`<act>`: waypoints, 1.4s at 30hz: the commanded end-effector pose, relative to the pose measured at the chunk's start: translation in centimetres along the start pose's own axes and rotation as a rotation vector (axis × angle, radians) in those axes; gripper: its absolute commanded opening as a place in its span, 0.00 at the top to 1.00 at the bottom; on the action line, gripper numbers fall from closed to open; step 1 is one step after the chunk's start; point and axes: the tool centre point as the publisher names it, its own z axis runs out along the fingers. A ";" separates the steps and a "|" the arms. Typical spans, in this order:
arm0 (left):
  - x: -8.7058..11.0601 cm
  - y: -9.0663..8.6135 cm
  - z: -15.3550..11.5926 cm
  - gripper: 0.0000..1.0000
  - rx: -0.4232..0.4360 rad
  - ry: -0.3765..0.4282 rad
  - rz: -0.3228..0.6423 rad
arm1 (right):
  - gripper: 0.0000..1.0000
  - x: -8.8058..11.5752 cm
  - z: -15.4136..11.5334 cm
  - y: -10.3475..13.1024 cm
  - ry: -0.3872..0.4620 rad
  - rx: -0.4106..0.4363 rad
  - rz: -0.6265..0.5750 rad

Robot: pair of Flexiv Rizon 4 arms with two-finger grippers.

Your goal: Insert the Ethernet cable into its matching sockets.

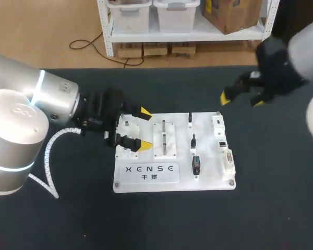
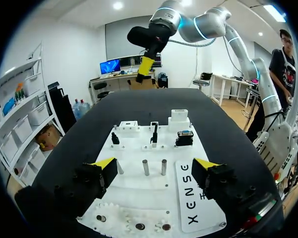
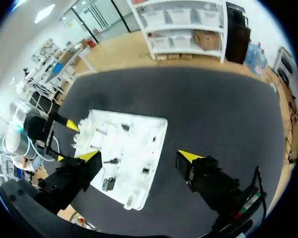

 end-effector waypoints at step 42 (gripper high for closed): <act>0.1 0.0 0.0 0.00 -0.001 -0.004 0.002 | 0.00 4.9 11.5 5.2 0.221 0.308 0.044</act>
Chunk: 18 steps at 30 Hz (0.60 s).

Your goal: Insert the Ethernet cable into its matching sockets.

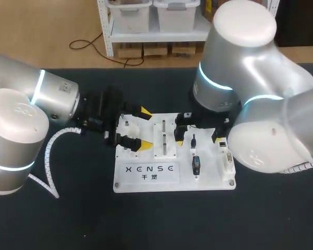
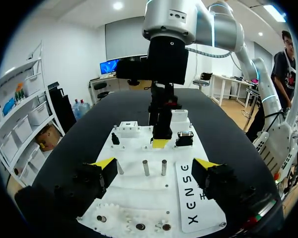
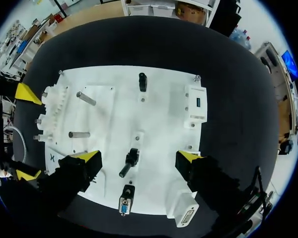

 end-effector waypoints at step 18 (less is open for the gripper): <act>0.1 0.0 0.0 0.00 -0.001 -0.004 0.002 | 1.00 -0.3 1.1 0.4 0.015 0.045 0.001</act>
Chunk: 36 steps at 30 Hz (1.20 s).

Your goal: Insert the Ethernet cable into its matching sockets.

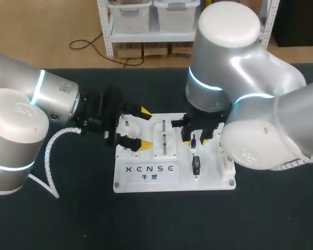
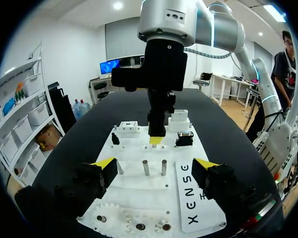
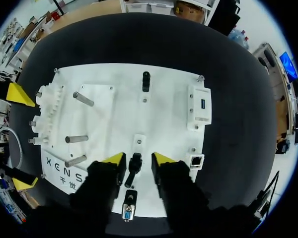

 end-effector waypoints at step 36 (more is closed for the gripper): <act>0.2 0.0 0.0 0.00 -0.001 -0.004 0.002 | 1.00 -0.5 -3.5 -6.8 0.005 0.044 0.045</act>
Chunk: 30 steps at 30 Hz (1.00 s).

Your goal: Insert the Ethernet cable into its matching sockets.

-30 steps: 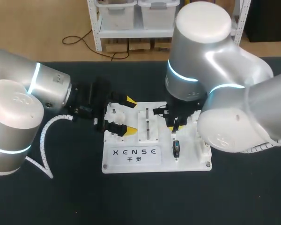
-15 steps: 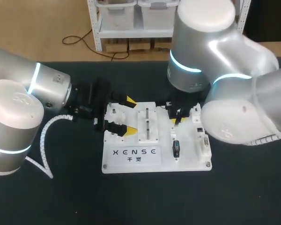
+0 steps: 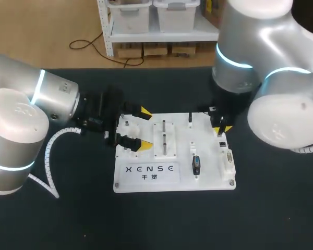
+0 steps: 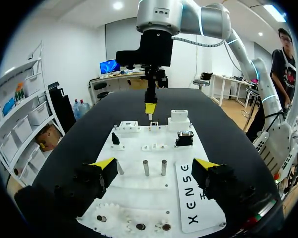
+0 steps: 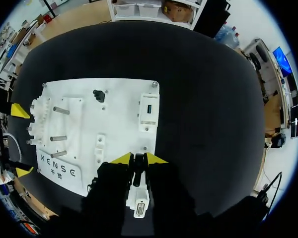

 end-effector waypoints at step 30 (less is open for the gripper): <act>0.2 0.0 0.0 0.00 -0.001 -0.004 0.002 | 1.00 1.0 2.5 -0.9 0.030 0.020 -0.007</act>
